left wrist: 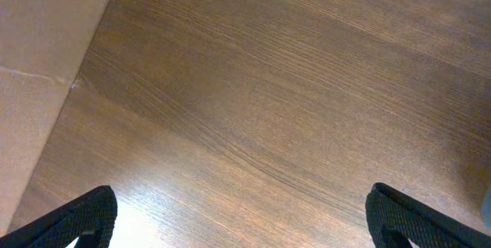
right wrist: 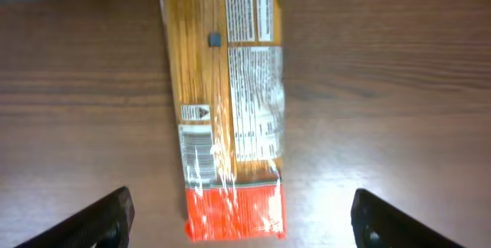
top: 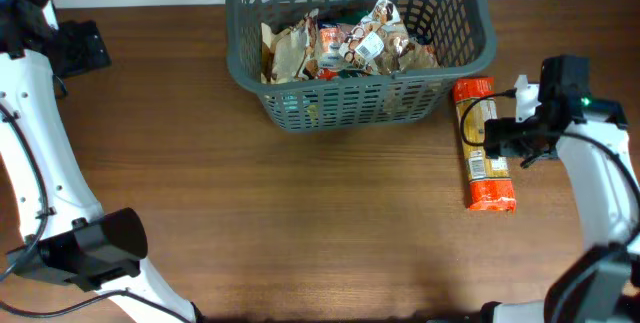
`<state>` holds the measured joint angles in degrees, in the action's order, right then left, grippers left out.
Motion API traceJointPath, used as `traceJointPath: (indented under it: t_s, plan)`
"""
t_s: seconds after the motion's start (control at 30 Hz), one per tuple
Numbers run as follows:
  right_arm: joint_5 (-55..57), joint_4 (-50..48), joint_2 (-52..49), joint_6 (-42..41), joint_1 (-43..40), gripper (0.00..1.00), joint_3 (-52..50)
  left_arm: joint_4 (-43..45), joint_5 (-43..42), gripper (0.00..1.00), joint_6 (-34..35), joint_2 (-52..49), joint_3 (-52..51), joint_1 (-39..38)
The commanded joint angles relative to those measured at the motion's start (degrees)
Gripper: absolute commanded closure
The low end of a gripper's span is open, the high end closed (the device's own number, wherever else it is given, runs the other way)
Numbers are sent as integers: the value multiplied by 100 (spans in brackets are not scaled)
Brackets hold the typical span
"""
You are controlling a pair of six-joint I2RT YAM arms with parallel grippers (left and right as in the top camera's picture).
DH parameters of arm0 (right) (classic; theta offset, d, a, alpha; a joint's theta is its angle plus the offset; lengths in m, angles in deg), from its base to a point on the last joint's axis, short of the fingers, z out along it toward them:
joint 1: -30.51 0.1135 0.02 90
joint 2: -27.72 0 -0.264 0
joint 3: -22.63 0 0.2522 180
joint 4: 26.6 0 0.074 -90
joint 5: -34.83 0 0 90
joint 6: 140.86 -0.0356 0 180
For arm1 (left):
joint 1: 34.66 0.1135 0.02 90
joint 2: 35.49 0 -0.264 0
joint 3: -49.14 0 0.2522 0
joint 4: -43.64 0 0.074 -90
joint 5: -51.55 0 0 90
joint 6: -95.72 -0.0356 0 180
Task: Pack container
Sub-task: 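Lower the right gripper onto the orange-yellow pasta pack and grasp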
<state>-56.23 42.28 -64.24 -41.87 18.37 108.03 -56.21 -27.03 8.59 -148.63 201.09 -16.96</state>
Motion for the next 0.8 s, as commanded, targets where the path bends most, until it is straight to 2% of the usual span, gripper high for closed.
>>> traceJointPath:
  t_s: [0.0, 0.37, 0.77]
  plan:
    - [-291, -122, -391, -28, -37, 11, -26, 7, 39, 1, 57, -44, -26, 11]
    - [-343, -586, -1650, -31, -28, 10, -26, 9, 39, 1, 57, -44, -26, 11]
    - [-356, -800, -2201, -31, -22, 8, -28, 7, 39, 1, 57, -44, -26, 11]
